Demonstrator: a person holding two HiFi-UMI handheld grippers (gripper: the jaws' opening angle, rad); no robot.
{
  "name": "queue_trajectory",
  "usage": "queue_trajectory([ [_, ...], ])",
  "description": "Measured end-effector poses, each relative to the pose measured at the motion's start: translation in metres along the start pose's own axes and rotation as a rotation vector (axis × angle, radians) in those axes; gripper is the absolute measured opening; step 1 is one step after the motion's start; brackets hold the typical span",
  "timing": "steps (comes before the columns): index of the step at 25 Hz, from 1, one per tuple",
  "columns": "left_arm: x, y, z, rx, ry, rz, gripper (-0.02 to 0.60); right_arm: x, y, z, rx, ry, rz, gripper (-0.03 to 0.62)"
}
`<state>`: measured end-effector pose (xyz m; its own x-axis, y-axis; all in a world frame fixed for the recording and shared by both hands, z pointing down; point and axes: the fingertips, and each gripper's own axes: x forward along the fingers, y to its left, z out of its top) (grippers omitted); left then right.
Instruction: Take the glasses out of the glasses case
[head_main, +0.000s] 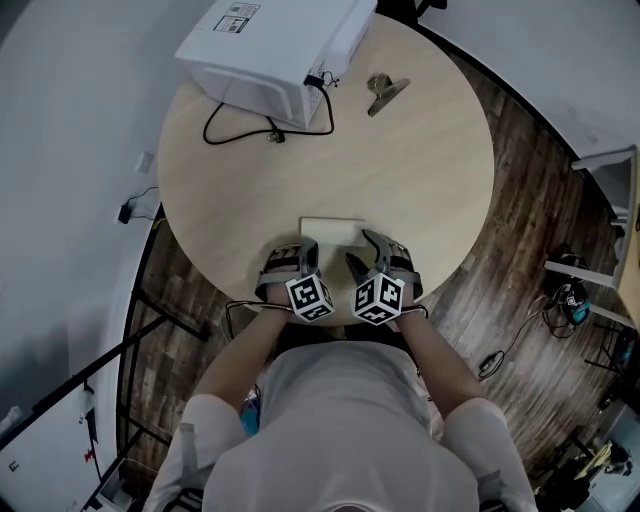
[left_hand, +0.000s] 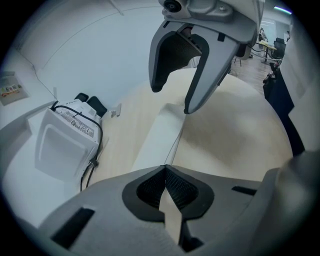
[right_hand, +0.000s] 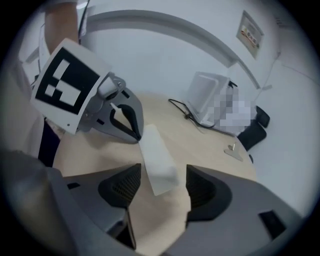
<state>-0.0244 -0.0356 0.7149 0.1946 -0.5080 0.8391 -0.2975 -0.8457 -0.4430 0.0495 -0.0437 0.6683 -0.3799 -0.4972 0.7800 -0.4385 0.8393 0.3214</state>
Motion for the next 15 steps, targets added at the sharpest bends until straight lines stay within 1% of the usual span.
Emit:
queue_trajectory([
  [3, -0.001, 0.000, 0.001, 0.006, -0.007, -0.003, 0.008, 0.009, 0.004, -0.002, -0.152, 0.034, 0.023, 0.252],
  [5, -0.001, -0.001, 0.001, 0.008, -0.010, -0.006, 0.008, 0.015, 0.004, -0.003, -0.211, 0.059, 0.041, 0.255],
  [7, -0.001, -0.001, 0.001, 0.006, -0.013, -0.009, 0.008, 0.021, 0.003, -0.004, -0.237, 0.081, 0.063, 0.258],
  [11, 0.000, -0.001, 0.001, 0.011, -0.015, -0.013, 0.008, 0.031, 0.004, -0.004, -0.247, 0.110, 0.105, 0.269],
  [15, -0.001, -0.003, 0.002, 0.013, -0.016, -0.016, 0.008, 0.039, 0.009, -0.009, -0.311, 0.148, 0.142, 0.275],
])
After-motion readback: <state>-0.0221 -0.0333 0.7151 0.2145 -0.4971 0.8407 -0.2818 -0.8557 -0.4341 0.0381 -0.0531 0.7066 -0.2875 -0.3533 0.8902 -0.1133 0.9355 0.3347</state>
